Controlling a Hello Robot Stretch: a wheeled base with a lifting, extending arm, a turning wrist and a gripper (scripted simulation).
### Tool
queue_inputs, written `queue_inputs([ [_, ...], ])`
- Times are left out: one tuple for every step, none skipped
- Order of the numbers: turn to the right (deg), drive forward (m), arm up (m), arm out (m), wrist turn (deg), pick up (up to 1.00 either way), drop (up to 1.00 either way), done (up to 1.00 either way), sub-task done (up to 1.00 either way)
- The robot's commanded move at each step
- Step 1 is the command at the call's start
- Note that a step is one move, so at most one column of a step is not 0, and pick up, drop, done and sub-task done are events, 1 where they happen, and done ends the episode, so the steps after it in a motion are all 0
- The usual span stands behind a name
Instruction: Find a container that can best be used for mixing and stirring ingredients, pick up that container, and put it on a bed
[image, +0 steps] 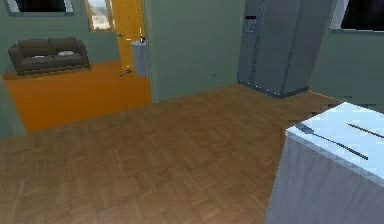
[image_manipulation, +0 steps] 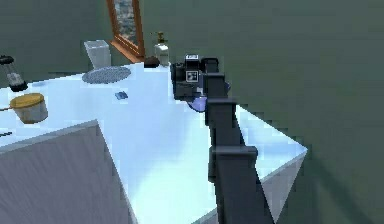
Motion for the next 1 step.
queue_inputs([
  [0.0, 0.00, 0.00, 0.00, 0.0, 1.00, 0.00, 0.00, 0.00],
])
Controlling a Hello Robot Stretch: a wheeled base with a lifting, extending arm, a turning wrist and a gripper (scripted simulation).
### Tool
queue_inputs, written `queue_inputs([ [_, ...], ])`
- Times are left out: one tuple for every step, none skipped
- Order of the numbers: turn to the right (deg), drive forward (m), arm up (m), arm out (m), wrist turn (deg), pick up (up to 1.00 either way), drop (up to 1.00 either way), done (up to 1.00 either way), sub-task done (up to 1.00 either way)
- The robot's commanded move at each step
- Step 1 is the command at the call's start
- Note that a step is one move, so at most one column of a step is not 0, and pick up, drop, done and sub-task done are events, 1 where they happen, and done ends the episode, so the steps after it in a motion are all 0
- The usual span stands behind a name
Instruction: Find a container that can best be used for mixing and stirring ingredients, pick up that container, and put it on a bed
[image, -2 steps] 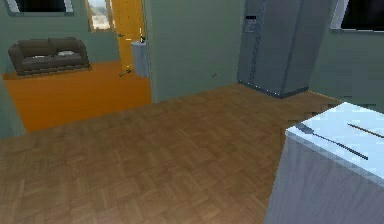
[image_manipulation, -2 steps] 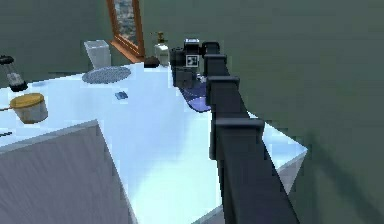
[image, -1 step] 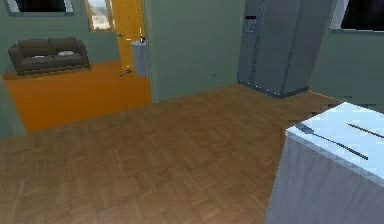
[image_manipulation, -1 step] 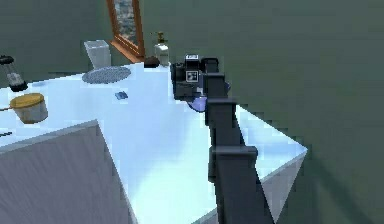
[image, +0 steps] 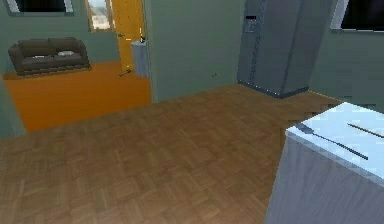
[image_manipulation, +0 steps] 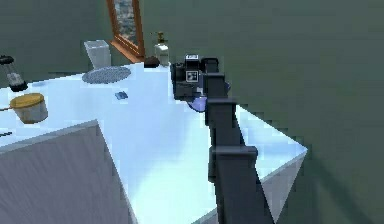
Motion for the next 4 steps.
queue_inputs([
  [0.0, 0.00, 0.04, 0.00, 0.0, 0.00, 0.00, 0.00, 0.00],
  [0.0, 0.00, 0.00, 0.00, -45.0, 0.00, 0.00, 0.00, 0.00],
  [0.0, 0.00, 0.00, 0.00, -45.0, 0.00, 0.00, 0.00, 0.00],
  [0.0, 0.00, 0.00, 0.00, -45.0, 0.00, 0.00, 0.00, 0.00],
])
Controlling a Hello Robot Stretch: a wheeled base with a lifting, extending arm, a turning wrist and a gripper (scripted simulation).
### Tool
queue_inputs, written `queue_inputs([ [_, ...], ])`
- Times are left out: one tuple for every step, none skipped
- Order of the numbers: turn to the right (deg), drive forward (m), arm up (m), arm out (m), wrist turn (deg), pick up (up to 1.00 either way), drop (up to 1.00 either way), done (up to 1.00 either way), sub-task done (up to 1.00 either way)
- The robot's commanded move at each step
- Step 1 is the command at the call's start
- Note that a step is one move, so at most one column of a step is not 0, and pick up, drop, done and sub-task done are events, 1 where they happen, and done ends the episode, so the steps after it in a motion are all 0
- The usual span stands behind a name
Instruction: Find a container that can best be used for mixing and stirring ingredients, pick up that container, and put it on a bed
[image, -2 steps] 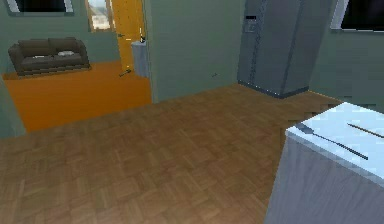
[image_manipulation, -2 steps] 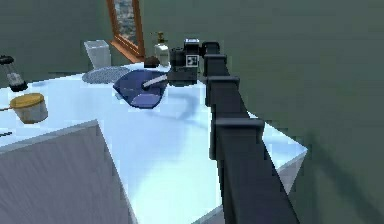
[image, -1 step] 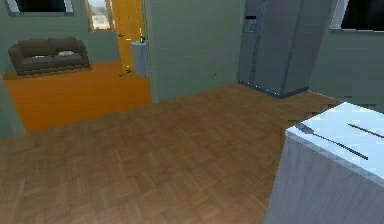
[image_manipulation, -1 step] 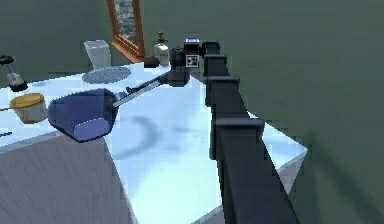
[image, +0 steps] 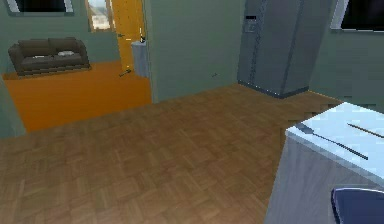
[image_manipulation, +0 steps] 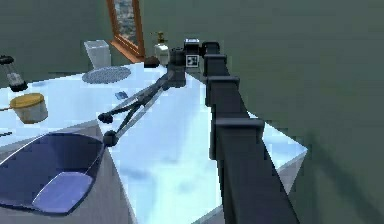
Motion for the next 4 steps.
queue_inputs([
  [0.0, 0.00, 0.00, 0.00, -12.0, 0.00, 0.00, 0.00, 0.00],
  [0.0, 0.00, 0.00, -0.40, 0.0, 0.00, 0.00, 0.00, 0.00],
  [-45.0, 0.00, 0.00, 0.00, 0.0, 0.00, 0.00, 0.00, 0.00],
  [-3.0, 0.00, 0.00, 0.00, 0.0, 0.00, 0.00, 0.00, 0.00],
])
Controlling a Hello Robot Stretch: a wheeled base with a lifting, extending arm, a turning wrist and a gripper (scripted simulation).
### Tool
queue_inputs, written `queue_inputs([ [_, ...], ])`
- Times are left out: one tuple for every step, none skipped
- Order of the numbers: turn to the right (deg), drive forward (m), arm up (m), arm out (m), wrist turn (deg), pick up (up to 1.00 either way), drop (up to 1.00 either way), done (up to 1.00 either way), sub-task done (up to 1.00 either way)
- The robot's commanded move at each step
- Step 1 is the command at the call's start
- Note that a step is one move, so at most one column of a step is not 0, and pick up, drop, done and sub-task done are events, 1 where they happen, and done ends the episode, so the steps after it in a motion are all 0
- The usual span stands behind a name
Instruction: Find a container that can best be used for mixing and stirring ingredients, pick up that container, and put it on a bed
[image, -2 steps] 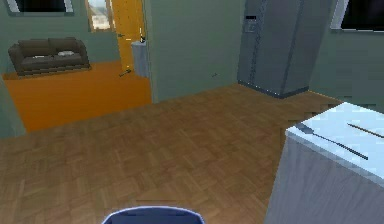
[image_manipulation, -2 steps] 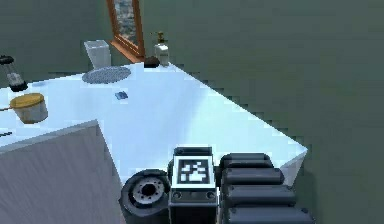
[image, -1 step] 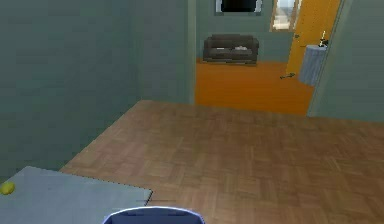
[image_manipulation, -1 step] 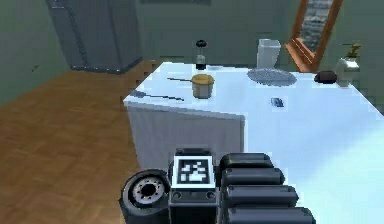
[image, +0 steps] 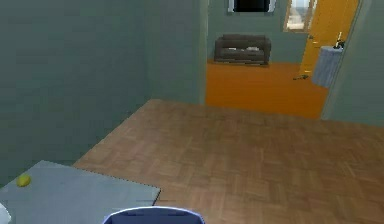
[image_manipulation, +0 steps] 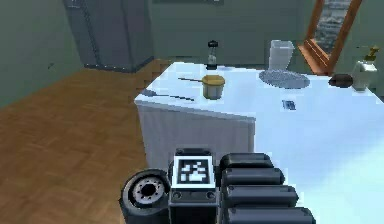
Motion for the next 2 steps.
queue_inputs([
  [0.0, 0.05, 0.00, 0.00, 0.0, 0.00, 0.00, 0.00, 0.00],
  [24.0, 0.00, 0.00, 0.00, 0.0, 0.00, 0.00, 0.00, 0.00],
])
